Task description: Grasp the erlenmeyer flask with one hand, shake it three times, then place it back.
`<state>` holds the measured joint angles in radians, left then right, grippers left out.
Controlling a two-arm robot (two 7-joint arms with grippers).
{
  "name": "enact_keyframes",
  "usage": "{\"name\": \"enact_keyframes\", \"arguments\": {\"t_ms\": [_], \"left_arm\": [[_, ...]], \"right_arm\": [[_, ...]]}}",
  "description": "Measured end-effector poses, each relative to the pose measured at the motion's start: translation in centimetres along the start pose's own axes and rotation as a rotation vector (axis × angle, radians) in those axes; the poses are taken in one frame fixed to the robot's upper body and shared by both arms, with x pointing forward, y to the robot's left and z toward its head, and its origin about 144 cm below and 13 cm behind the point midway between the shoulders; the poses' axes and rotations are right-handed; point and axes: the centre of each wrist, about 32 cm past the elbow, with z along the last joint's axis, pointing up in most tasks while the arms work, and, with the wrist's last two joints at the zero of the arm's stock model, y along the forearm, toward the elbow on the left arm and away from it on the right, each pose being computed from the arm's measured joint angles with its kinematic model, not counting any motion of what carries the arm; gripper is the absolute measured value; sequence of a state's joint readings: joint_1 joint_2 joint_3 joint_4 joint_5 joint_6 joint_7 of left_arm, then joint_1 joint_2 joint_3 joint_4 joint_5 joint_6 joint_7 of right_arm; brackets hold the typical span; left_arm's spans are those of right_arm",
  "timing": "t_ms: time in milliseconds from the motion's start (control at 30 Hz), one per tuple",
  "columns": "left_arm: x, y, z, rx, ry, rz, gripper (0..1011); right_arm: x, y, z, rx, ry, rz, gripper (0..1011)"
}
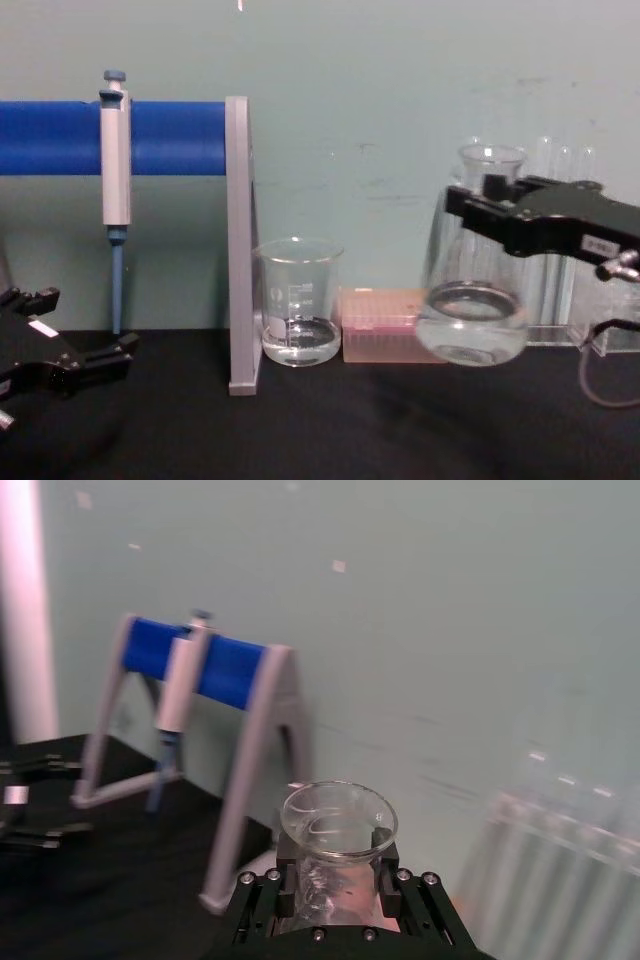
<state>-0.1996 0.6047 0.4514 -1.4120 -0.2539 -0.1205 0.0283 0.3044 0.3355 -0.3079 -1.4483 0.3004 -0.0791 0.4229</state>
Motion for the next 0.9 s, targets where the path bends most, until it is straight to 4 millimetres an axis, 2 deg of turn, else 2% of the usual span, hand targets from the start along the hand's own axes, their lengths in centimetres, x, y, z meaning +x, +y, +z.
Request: {"name": "enact_keyframes", "arguments": {"t_ms": [467, 900], "left_arm": [[0.0, 0.0, 0.0, 0.000, 0.000, 0.000, 1001], [0.0, 0.0, 0.0, 0.000, 0.000, 0.000, 1001]], "right_arm": [[-2.0, 1.6, 0.2, 0.030, 0.022, 0.232, 458], [-3.0, 2.3, 0.3, 0.048, 0.037, 0.356, 458]]}}
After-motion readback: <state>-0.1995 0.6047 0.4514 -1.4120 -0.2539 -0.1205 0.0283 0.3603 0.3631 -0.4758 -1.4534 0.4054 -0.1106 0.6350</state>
